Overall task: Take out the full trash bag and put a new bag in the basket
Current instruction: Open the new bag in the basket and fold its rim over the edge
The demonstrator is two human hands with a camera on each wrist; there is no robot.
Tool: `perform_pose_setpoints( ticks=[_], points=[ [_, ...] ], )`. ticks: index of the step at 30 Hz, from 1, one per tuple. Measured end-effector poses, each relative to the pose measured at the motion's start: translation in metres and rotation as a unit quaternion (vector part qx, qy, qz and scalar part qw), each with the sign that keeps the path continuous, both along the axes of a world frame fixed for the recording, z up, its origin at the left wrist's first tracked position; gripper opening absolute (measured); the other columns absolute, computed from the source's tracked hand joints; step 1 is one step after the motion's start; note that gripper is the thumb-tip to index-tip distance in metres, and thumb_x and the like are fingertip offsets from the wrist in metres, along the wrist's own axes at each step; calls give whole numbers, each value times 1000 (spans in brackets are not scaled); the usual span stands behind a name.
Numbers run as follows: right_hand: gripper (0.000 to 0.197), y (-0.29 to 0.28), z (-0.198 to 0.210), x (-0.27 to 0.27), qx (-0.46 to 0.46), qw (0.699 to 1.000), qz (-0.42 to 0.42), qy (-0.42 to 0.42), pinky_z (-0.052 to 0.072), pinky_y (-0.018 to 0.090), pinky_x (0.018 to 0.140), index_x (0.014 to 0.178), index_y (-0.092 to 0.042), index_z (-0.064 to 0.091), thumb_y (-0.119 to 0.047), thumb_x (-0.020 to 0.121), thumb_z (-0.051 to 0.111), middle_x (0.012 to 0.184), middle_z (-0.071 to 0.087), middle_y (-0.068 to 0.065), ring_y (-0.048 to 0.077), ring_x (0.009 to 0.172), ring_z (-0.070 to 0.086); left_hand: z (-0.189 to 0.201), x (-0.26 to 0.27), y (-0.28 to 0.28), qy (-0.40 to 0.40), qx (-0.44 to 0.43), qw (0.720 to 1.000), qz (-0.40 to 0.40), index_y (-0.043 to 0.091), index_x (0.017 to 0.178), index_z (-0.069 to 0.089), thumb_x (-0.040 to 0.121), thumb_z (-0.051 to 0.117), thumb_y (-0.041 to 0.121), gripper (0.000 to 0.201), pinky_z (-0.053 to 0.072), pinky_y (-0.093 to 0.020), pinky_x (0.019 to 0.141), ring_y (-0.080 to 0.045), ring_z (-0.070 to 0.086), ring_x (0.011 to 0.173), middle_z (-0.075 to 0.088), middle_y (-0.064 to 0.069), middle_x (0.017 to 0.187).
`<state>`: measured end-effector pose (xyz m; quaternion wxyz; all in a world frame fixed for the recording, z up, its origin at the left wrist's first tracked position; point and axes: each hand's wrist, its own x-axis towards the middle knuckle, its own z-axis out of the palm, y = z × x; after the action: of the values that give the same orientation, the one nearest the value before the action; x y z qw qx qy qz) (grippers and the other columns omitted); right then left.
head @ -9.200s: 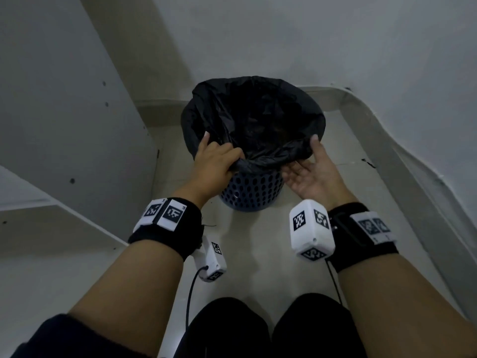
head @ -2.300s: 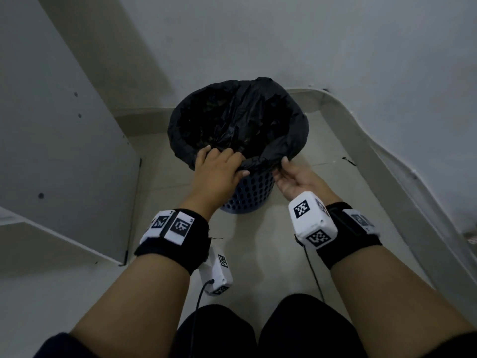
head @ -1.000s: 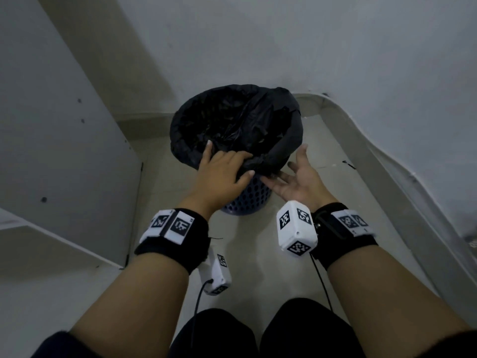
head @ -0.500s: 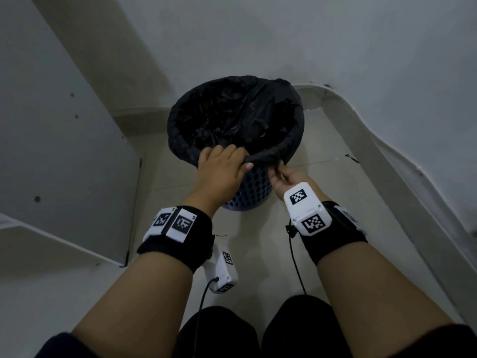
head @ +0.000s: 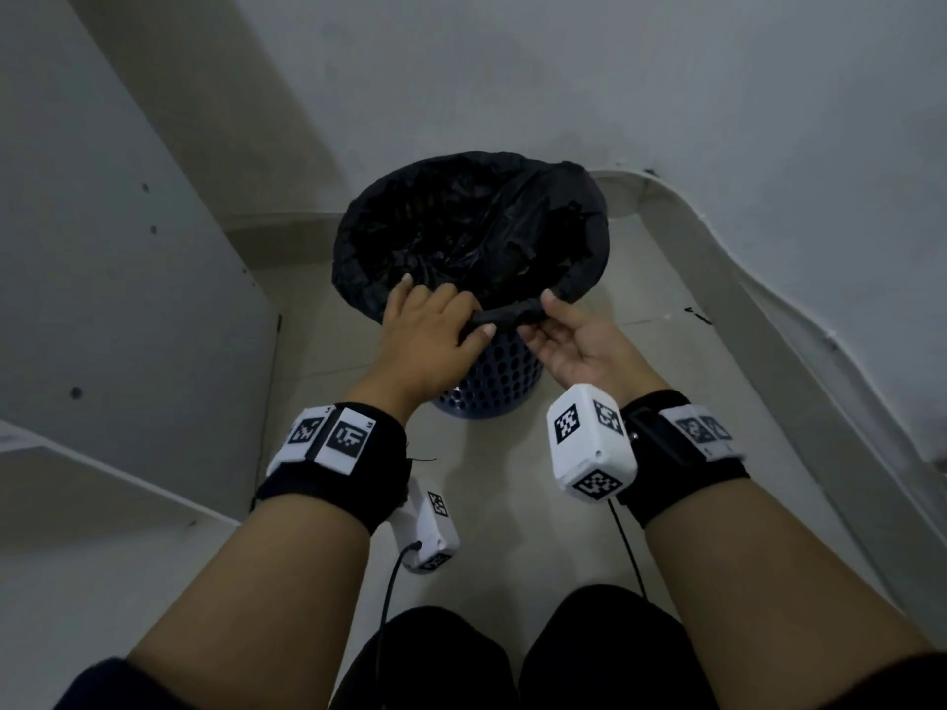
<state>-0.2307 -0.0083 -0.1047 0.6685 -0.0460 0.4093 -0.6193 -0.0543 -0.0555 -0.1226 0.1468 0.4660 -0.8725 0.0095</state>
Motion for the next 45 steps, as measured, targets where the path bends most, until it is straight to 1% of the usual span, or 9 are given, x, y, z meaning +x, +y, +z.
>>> perform_pose_setpoints(
  ticks=[3,7,10,15,24,29,36,41,45],
  points=[
    [7,4,-5,12,-23,1000,7,-13,57,32,83,91,-4,62,-7,94,56,78,71,8,19,84,65,5,10,-5,8,19,1000,18,20,107,57,79,23,75,71,-8,-49,117,-26,42,115,44,2,105],
    [4,6,-13,27,-17,991,75,114,51,23,80,92,-15,63,-13,93,59,84,68,-1,10,83,62,1,13,-3,21,-66,996,-61,15,124,59,84,55,49,53,9,-52,118,-29,51,118,58,-7,122],
    [10,7,-13,25,3,975,131,179,46,29,91,97,-14,63,-22,92,61,91,65,-1,12,91,58,-4,9,1,14,-57,996,-71,20,118,61,90,52,40,35,22,-41,111,-26,59,98,65,0,104],
    [25,4,-4,3,-35,998,12,45,56,36,87,114,-7,60,-21,93,60,103,67,8,19,95,63,-5,6,3,15,-76,996,-43,18,101,59,90,40,45,35,28,-32,80,-25,54,81,59,0,89],
    [17,0,-16,5,4,988,-91,-124,44,38,101,84,-4,57,-6,98,47,59,70,9,20,59,71,-6,5,1,12,-66,997,-34,18,104,58,93,55,38,23,25,-32,80,-25,51,86,57,0,94],
    [21,-1,-12,13,43,980,-116,-155,45,36,92,80,-1,56,-1,98,46,56,66,14,23,72,59,-4,6,0,10,-55,998,-38,18,103,57,95,53,38,22,20,-30,78,-25,49,86,56,-1,94],
    [21,0,-3,3,43,997,-51,-44,43,36,103,88,-5,59,-20,99,50,85,63,9,22,86,59,-1,3,3,10,-42,999,-30,17,104,57,95,53,37,23,26,-34,82,-26,49,88,55,-2,95],
    [13,4,0,13,-8,1000,-9,-5,53,31,83,96,-5,59,-18,95,56,94,63,10,20,88,61,1,4,3,5,-29,999,-30,16,101,56,94,50,42,28,29,-37,84,-29,51,88,55,-4,94],
    [10,8,-2,15,-21,999,17,25,55,34,86,102,-4,60,-11,95,56,96,66,13,22,92,63,6,15,-2,-11,12,1000,-26,17,107,58,81,27,75,71,15,-46,113,-27,48,101,52,-2,102]
  ],
)
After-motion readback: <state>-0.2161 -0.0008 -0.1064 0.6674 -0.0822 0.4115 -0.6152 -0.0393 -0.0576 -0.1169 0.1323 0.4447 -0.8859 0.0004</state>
